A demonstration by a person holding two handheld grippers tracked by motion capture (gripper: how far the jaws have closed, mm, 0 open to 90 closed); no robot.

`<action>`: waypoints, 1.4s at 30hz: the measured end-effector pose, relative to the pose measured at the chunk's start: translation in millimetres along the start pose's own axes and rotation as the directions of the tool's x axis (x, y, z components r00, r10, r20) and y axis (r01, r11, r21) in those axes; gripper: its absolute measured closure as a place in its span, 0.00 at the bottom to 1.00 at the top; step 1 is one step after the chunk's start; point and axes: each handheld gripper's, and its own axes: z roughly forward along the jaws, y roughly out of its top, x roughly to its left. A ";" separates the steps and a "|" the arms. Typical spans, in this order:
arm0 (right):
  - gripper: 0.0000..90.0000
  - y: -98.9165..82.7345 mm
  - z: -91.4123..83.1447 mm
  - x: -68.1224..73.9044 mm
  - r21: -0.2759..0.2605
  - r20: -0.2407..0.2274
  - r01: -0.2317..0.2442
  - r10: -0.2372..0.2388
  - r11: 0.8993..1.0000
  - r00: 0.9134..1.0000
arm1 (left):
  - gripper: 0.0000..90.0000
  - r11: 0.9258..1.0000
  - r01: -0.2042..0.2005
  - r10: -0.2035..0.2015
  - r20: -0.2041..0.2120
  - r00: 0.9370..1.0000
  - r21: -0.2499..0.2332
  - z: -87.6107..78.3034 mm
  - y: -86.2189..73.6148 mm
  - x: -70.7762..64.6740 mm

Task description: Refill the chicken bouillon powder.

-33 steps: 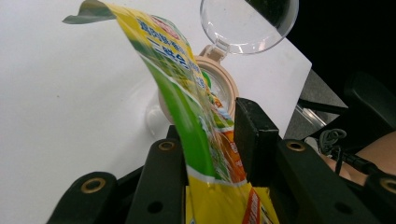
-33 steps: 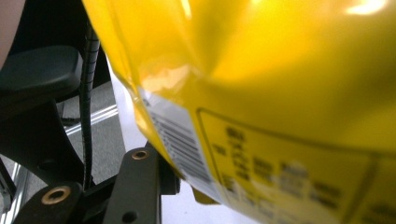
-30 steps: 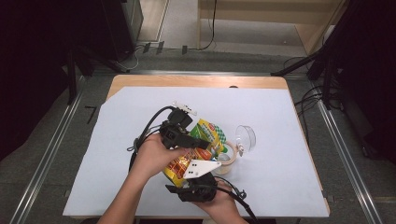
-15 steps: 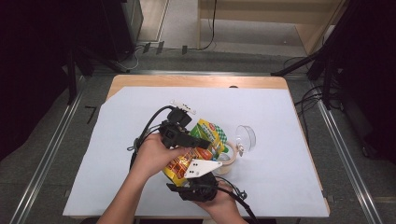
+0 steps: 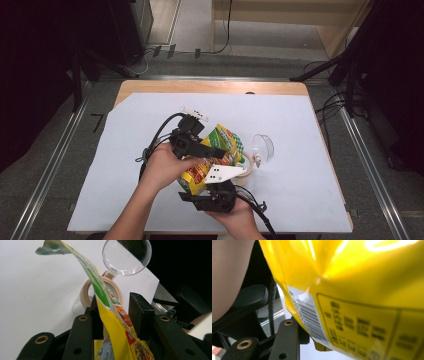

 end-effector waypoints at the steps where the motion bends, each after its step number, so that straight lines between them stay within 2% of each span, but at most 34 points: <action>1: 0.69 -0.2 0.5 -0.2 0.001 -0.005 -0.002 0.002 1.000 1.000 | 0.74 1.000 -0.004 0.004 -0.002 1.000 0.002 0.2 0.1 -0.2; 6: 0.64 0.4 0.5 1.3 0.006 -0.015 0.023 -0.023 1.000 1.000 | 0.75 1.000 -0.005 0.005 -0.005 1.000 -0.001 -1.0 0.8 -0.9; 9: 0.58 -0.2 2.4 4.0 0.009 0.003 0.052 -0.052 0.999 0.999 | 0.75 1.000 -0.009 0.009 -0.009 1.000 -0.004 -0.4 0.7 -1.3; 11: 0.58 -0.6 2.7 4.9 0.010 0.007 0.056 -0.056 0.998 0.998 | 0.75 1.000 -0.007 0.007 -0.008 1.000 -0.005 -0.3 0.7 -1.7; 15: 0.67 -0.4 2.7 4.5 0.017 0.025 0.078 -0.078 0.997 0.997 | 0.75 1.000 -0.006 0.006 -0.009 1.000 -0.002 0.1 0.9 -2.0; 18: 0.68 -0.4 2.5 3.6 0.029 0.026 0.092 -0.093 0.995 0.995 | 0.76 1.000 -0.008 0.008 -0.007 1.000 0.001 0.6 1.0 -2.0; 25: 0.70 1.8 -0.1 4.1 0.011 0.032 0.075 -0.076 0.997 0.997 | 0.74 1.000 -0.004 0.004 0.002 1.000 -0.027 -3.3 1.3 -2.4; 32: 0.70 1.8 1.5 2.6 0.002 0.019 0.060 -0.060 0.998 0.998 | 0.72 1.000 -0.014 0.014 -0.009 1.000 -0.020 -4.5 1.3 -3.2; 36: 0.70 3.0 -0.1 2.6 -0.012 0.025 0.053 -0.052 0.999 0.998 | 0.70 1.000 -0.005 0.005 -0.007 1.000 -0.029 -7.4 1.6 -3.2; 40: 0.70 3.5 -0.2 -0.2 -0.014 0.028 0.015 -0.014 1.000 0.999 | 0.71 1.000 -0.009 0.009 -0.031 0.999 -0.016 -6.7 1.3 -3.2; 42: 0.70 3.1 0.6 -0.7 -0.011 0.026 0.004 -0.004 1.000 1.000 | 0.73 1.000 -0.027 0.027 -0.043 0.999 -0.005 -5.6 1.2 -4.2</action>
